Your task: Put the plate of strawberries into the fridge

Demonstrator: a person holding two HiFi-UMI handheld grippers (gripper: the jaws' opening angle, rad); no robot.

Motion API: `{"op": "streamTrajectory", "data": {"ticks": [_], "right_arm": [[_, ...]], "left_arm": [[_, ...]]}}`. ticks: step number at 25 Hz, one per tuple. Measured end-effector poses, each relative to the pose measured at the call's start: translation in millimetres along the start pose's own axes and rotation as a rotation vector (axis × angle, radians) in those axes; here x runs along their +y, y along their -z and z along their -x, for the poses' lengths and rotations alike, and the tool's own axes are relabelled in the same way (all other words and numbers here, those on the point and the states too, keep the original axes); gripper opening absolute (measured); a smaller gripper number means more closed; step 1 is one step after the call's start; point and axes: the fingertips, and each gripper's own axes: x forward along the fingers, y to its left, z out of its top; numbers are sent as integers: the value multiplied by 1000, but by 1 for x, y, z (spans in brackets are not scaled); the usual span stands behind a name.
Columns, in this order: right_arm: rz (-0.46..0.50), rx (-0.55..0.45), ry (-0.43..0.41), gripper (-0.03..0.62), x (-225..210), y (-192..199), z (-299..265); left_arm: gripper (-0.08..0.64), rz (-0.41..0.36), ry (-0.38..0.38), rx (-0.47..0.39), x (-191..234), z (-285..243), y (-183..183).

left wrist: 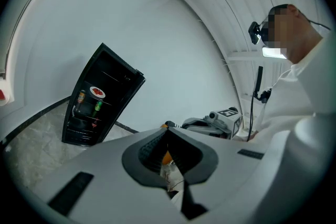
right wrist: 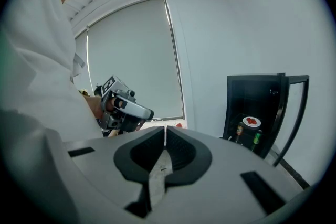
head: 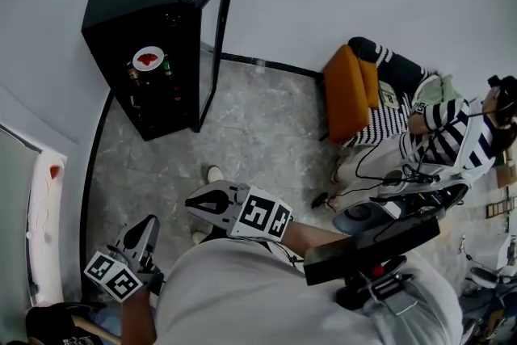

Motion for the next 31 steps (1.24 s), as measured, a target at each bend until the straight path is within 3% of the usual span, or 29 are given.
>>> {"op": "streamTrajectory", "data": {"ticks": [18, 31], "right_arm": [[25, 6, -28, 20, 14, -10, -2], [21, 11, -16, 18, -5, -8, -2]], "left_arm": [[14, -5, -13, -5, -1, 14, 6], [14, 1, -33, 4, 12, 0, 4]]}}
